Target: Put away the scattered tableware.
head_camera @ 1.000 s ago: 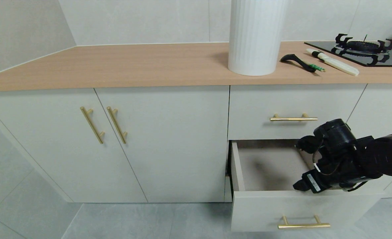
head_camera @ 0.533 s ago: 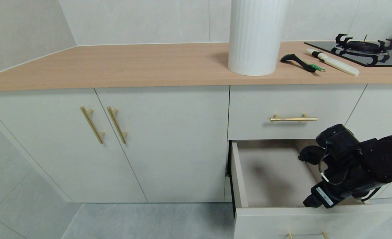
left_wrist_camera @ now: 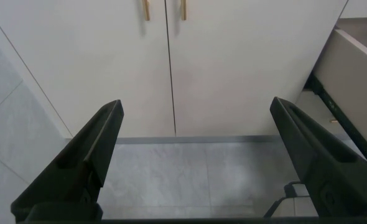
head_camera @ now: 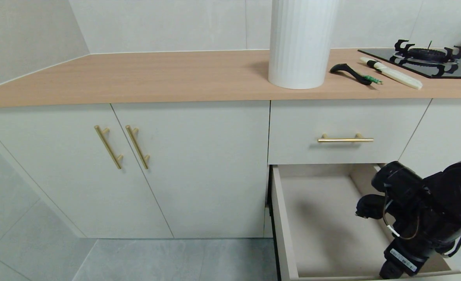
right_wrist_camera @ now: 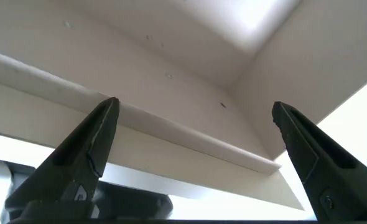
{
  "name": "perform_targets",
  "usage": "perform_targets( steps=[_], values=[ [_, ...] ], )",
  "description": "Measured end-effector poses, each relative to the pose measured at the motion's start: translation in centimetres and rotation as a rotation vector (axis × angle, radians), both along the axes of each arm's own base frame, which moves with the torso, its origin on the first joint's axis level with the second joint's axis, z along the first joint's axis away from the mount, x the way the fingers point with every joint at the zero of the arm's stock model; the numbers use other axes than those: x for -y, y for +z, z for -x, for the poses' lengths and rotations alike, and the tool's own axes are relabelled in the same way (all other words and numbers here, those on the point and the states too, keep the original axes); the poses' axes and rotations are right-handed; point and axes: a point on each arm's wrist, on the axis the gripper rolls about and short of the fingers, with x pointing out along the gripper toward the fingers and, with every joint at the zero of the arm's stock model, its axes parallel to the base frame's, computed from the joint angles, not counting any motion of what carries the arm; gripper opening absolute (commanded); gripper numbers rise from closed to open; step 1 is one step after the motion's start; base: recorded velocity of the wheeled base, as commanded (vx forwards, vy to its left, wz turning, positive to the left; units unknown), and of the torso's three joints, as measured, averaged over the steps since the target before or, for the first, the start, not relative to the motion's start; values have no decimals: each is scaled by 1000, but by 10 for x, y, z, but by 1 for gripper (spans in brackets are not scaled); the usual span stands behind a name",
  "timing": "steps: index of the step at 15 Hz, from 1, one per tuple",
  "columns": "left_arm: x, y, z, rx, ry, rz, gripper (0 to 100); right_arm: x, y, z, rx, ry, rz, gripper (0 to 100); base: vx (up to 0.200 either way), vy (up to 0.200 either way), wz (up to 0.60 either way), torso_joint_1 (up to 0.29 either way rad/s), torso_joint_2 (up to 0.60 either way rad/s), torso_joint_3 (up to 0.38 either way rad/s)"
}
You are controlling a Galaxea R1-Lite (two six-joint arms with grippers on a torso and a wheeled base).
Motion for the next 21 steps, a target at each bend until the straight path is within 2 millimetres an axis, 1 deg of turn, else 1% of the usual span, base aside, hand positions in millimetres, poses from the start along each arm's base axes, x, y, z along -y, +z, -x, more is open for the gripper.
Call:
perform_targets(
  steps=[4, 8, 11, 15, 18, 21],
  values=[
    [0, 0, 0, 1, 0, 0, 100, -5, -1, 14, -78, 63, 41, 100, 0, 0, 0, 0, 0, 0],
    [0, 0, 0, 1, 0, 0, 100, -8, -5, 18, -81, 93, 84, 100, 0, 0, 0, 0, 0, 0],
    [0, 0, 0, 1, 0, 0, 100, -10, -7, 25, -114, 123, 100, 100, 0, 0, 0, 0, 0, 0],
    [0, 0, 0, 1, 0, 0, 100, -13, -9, 29, -125, 145, 108, 100, 0, 0, 0, 0, 0, 0],
    [0, 0, 0, 1, 0, 0, 100, -15, -8, 28, -109, 146, 103, 100, 0, 0, 0, 0, 0, 0],
    [0, 0, 0, 1, 0, 0, 100, -18, 5, 13, 34, 51, 26, 100, 0, 0, 0, 0, 0, 0]
  ],
)
